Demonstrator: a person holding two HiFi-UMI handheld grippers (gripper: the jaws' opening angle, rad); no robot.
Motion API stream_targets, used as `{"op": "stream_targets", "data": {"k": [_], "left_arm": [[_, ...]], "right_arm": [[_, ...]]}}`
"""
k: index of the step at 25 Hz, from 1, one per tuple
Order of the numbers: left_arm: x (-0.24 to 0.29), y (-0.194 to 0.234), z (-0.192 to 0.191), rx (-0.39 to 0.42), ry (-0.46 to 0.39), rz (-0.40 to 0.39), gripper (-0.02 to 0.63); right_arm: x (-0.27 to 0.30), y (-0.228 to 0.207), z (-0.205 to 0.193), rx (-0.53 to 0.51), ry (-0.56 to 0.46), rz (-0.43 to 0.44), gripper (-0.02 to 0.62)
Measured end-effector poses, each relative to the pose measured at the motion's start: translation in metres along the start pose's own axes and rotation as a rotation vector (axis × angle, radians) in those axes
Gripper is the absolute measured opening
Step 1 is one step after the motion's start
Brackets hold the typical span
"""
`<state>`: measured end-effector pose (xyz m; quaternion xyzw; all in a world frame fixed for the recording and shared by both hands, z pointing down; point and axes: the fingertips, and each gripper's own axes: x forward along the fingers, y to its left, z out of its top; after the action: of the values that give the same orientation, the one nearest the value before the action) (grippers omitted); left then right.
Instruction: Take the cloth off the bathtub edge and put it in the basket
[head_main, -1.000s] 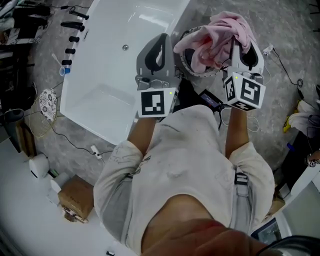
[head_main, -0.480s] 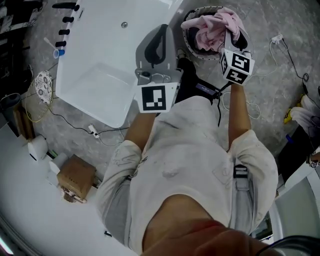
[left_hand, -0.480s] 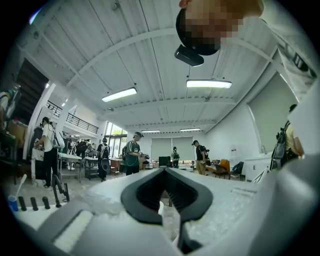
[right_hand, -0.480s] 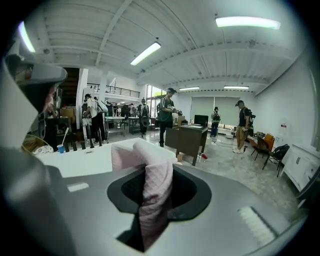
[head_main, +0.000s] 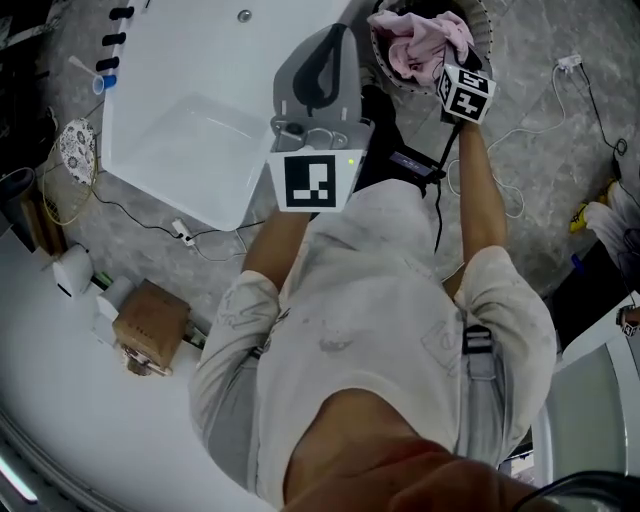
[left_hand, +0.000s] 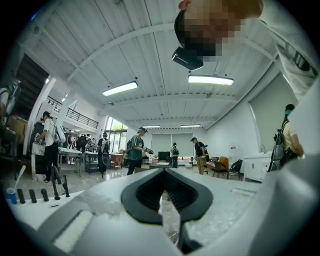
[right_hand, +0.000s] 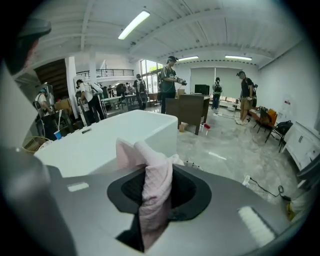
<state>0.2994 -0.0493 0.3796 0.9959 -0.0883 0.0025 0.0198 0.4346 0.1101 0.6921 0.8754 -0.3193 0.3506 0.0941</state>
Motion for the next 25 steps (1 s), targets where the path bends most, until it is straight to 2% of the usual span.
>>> {"op": "stream_targets", "data": {"k": [9, 14, 16, 19, 25], "left_arm": [[0.009, 0.000, -0.037, -0.012, 0.053, -0.014, 0.002], [0.013, 0.003, -0.052, -0.033, 0.058, 0.002, 0.002], [0.016, 0.004, -0.058, -0.033, 0.055, 0.001, 0.002], [0.020, 0.007, -0.068, -0.028, 0.059, -0.005, 0.002], [0.015, 0.013, -0.081, -0.065, 0.084, 0.017, 0.002]], "right_arm": [[0.067, 0.007, -0.082, 0.029, 0.225, 0.010, 0.091], [0.090, 0.004, -0.122, 0.072, 0.329, 0.011, 0.092], [0.097, 0.003, -0.139, 0.088, 0.400, 0.017, 0.093], [0.109, 0.004, -0.157, 0.065, 0.511, 0.030, 0.095], [0.109, 0.007, -0.177, 0.014, 0.576, 0.048, 0.098]]}}
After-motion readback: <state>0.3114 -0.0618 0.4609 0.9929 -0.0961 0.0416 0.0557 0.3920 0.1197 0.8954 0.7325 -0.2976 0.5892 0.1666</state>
